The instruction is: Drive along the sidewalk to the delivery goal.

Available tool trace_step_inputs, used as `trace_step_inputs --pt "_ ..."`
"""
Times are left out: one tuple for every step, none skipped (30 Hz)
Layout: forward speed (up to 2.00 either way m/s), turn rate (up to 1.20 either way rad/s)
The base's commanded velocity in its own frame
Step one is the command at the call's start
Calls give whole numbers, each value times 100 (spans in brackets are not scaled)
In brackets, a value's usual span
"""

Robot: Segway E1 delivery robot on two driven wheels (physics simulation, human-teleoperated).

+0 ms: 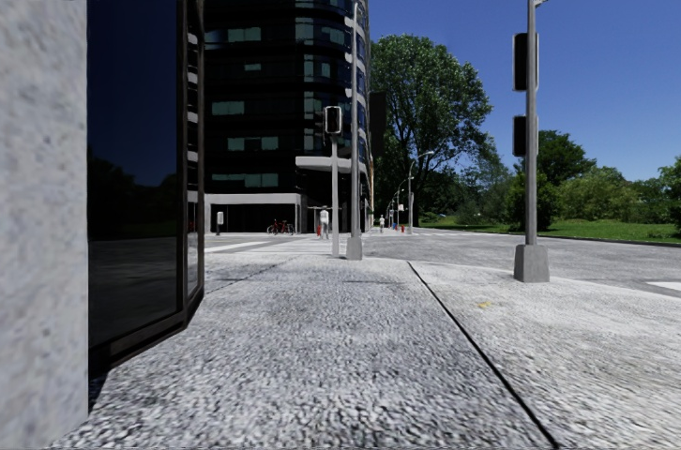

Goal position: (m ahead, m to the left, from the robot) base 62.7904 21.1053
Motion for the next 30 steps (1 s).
trace_step_inputs --pt "200 0" --pt "200 0" --pt "200 0" --pt "200 0" --pt "200 0" --pt "200 0" --pt "200 0" --pt "200 0" --pt "200 0" --pt "200 0" --pt "200 0" --pt "200 0" --pt "200 0" --pt "200 0" --pt "200 5" --pt "200 13" --pt "200 17" --pt "200 19" --pt "200 22" --pt "200 22" --pt "200 26" --pt "200 28" --pt "200 29" --pt "200 29" --pt "200 31" --pt "200 35" --pt "200 35" --pt "200 37" --pt "200 38" --pt "200 38"
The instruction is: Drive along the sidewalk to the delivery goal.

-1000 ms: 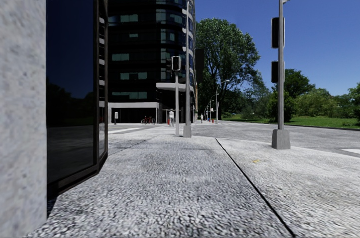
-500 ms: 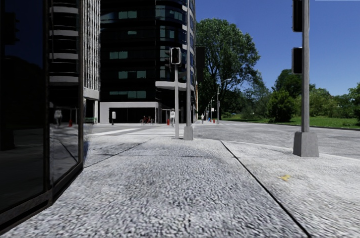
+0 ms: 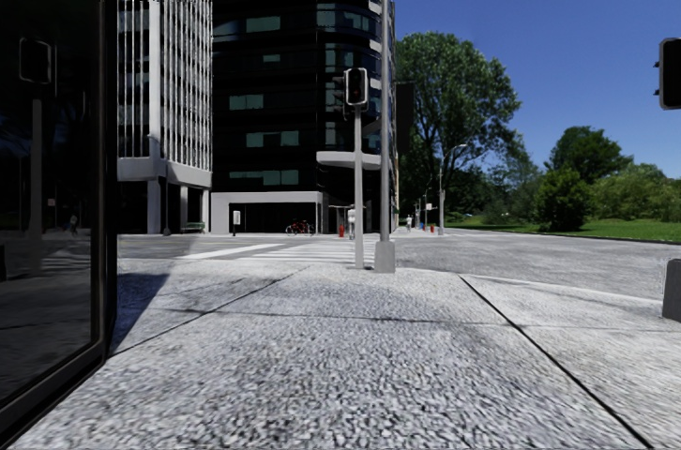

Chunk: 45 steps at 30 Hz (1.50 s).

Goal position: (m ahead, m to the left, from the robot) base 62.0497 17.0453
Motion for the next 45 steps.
trace_step_inputs --pt "200 38" --pt "200 38" --pt "200 38" --pt "200 38" --pt "200 38" --pt "200 38" --pt "200 38" --pt "200 38" --pt "200 38" --pt "200 38" --pt "200 38" --pt "200 38" --pt "200 38" --pt "200 38" --pt "200 38" --pt "200 38" --pt "200 38" --pt "200 38" --pt "200 38" --pt "200 38" --pt "200 38" --pt "200 38" --pt "200 38" --pt "200 38" --pt "200 38" --pt "200 38" --pt "200 38" --pt "200 31" --pt "200 20" --pt "200 9" --pt "200 0" --pt "200 0" --pt "200 0" --pt "200 0" --pt "200 0" --pt "200 0" --pt "200 0" --pt "200 0" --pt "200 0" --pt "200 0" --pt "200 0" --pt "200 0" --pt "200 0" --pt "200 0" --pt "200 0"
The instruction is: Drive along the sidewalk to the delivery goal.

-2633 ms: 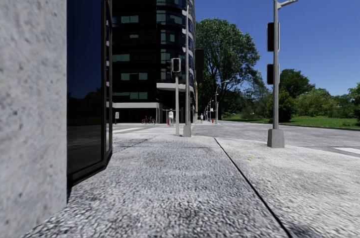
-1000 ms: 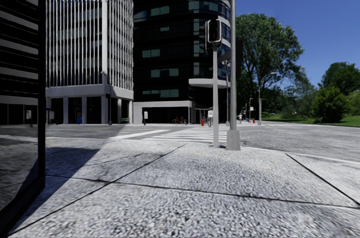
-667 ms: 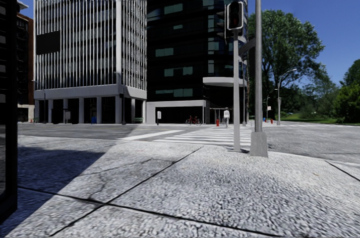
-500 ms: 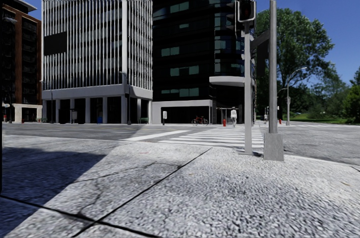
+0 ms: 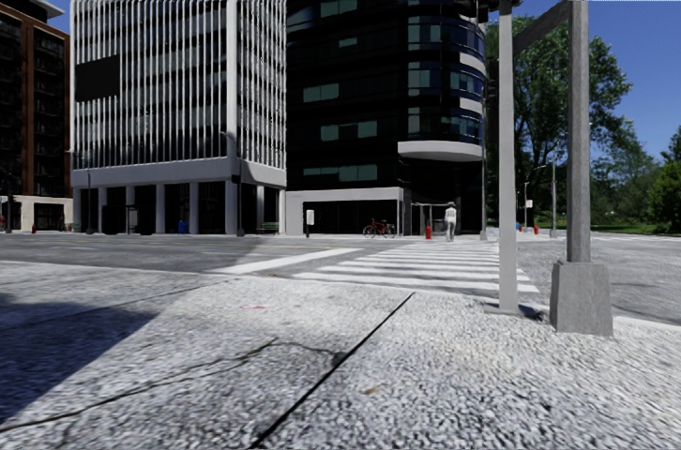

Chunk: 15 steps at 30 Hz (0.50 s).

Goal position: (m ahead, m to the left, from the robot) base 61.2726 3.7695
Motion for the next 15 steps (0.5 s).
trace_step_inputs --pt "200 0" --pt "200 0" --pt "200 0" --pt "200 0" --pt "200 0" --pt "200 0" --pt "200 0" --pt "200 0" --pt "200 0" --pt "200 0" --pt "200 0" --pt "200 0" --pt "200 0" --pt "200 0" --pt "200 0"
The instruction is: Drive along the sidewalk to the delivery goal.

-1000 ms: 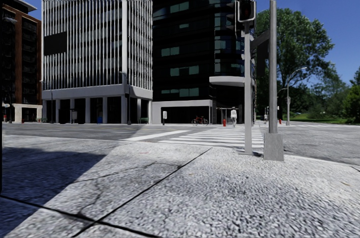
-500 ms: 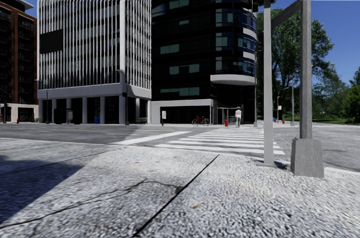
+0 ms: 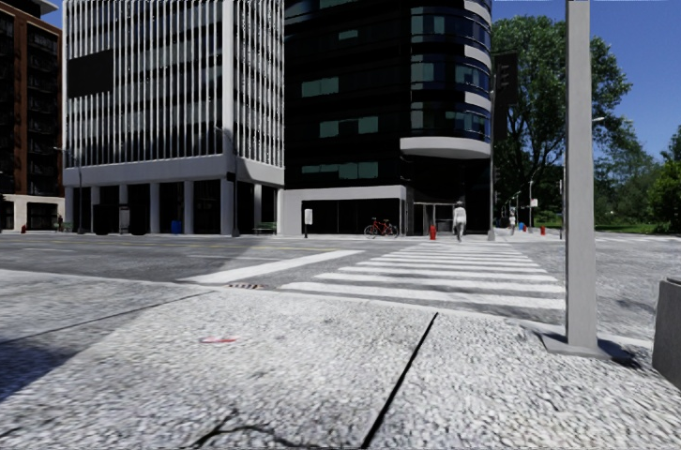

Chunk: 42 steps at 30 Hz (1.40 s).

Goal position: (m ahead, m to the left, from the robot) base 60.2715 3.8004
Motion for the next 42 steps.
trace_step_inputs --pt "200 0" --pt "200 0" --pt "200 -5" --pt "200 -8" --pt "200 -13" --pt "200 -21" --pt "200 -26" --pt "200 -27" --pt "200 -27" --pt "200 -27" --pt "200 -27" --pt "200 -27" --pt "200 -27" --pt "200 -27" --pt "200 -27" --pt "200 -27" --pt "200 -27" --pt "200 -27" --pt "200 -27" --pt "200 -27" --pt "200 -27" --pt "200 -27" --pt "200 -27" --pt "200 -27" --pt "200 -27" --pt "200 -27" --pt "200 -27" --pt "200 -27" --pt "200 -27" --pt "200 -27" --pt "200 -27" --pt "200 -27" --pt "200 -27" --pt "200 -27" --pt "200 -27" --pt "200 -27" --pt "200 -27" --pt "200 -27" --pt "200 -27" --pt "200 -27" --pt "200 -27" --pt "200 -27"
